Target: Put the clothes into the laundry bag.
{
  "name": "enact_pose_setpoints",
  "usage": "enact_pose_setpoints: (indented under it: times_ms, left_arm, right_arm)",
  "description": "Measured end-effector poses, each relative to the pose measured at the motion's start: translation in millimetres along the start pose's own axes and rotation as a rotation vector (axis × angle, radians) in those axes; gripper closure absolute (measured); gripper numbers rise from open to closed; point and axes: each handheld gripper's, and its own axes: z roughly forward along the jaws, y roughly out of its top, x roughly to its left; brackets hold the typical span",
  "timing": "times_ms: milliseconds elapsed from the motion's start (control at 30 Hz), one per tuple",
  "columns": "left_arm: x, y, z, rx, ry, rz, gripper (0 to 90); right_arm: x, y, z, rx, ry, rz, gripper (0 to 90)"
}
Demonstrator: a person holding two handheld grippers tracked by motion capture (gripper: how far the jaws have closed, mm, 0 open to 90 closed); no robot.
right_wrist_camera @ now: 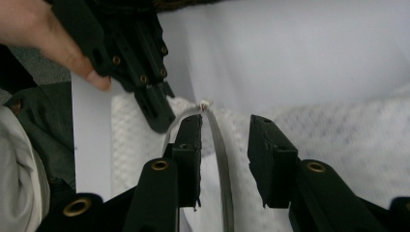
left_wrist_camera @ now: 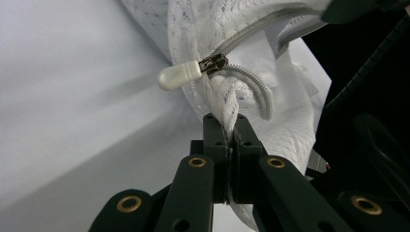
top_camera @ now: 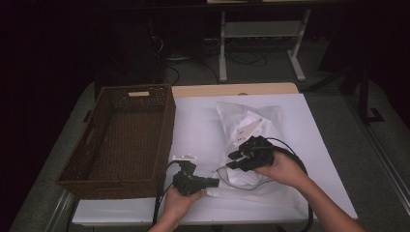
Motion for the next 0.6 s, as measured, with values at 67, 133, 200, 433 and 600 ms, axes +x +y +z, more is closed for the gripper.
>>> enact_pose_setpoints:
  times_ms: [67, 133, 200, 433, 600]
  left_arm:
    - [-1.6, -0.3, -1.0, -0.005, -0.002, 0.007, 87.3]
    - [-2.6, -0.4, -2.5, -0.012, -0.006, 0.016, 86.7]
    - [-3.0, -0.5, -3.3, -0.021, -0.009, 0.018, 86.3]
    - [-3.6, -0.8, -5.1, -0.028, 0.002, 0.031, 85.5]
    - [-5.3, -0.9, -6.2, -0.044, 0.010, 0.037, 83.0]
  right_arm:
    - [0.2, 8.0, 5.1, 0.009, 0.010, 0.004, 61.1]
    - [-0.3, 15.1, 9.7, 0.017, 0.018, 0.005, 60.5]
    - [-0.5, 20.6, 13.3, 0.021, 0.021, 0.005, 59.8]
    - [-1.5, 26.1, 19.5, 0.025, 0.025, 0.017, 55.6]
    - [-6.8, 27.4, 21.1, 0.029, 0.042, 0.045, 50.4]
